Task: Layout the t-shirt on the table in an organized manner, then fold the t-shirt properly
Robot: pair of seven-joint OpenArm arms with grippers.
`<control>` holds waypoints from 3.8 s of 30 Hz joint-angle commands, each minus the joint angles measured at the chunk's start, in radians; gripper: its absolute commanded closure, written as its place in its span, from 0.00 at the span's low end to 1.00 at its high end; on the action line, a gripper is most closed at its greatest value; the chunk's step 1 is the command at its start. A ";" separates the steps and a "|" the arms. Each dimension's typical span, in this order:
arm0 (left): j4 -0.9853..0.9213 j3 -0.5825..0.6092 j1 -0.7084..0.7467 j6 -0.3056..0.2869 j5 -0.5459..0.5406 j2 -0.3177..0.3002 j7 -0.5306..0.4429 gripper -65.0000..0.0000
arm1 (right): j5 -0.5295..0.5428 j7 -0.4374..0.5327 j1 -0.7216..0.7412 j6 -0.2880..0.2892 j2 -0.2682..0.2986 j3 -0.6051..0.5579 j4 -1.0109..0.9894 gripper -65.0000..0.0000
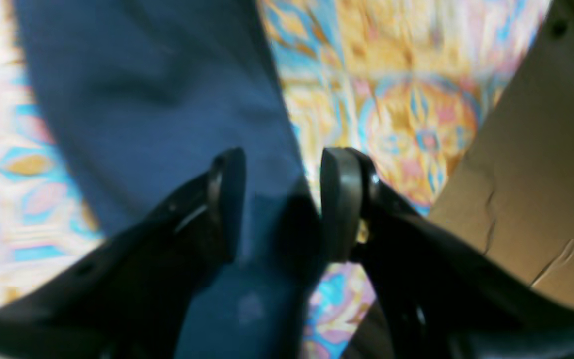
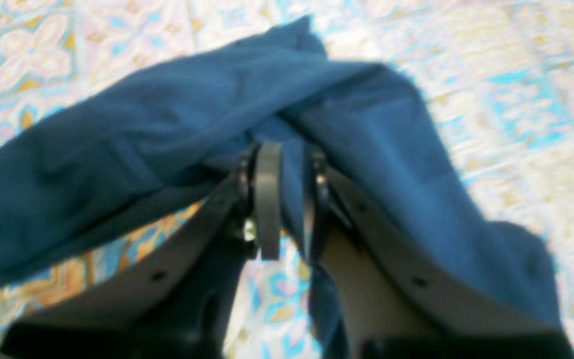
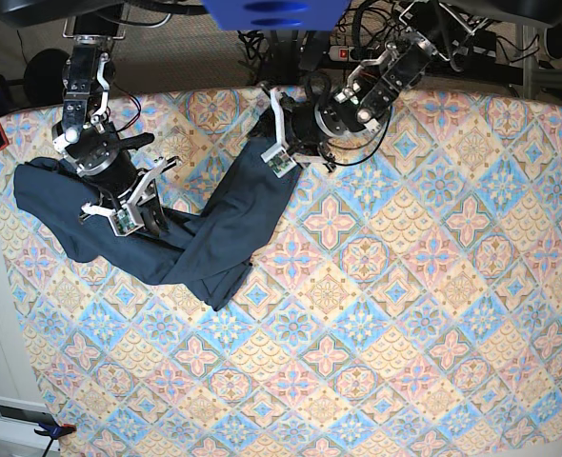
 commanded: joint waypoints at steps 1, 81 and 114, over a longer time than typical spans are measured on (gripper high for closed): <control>0.006 0.017 -0.007 0.013 0.020 0.006 -0.020 0.62 | 0.016 0.028 0.002 0.001 0.011 0.005 0.026 0.89; 0.093 -0.799 0.021 -0.215 -0.609 -0.208 0.064 0.86 | 0.016 0.031 -0.027 0.001 0.011 0.003 0.038 0.89; -0.138 -0.437 -0.019 -0.218 0.112 -0.250 0.048 0.55 | 0.016 0.034 -0.061 0.001 0.011 0.000 0.059 0.89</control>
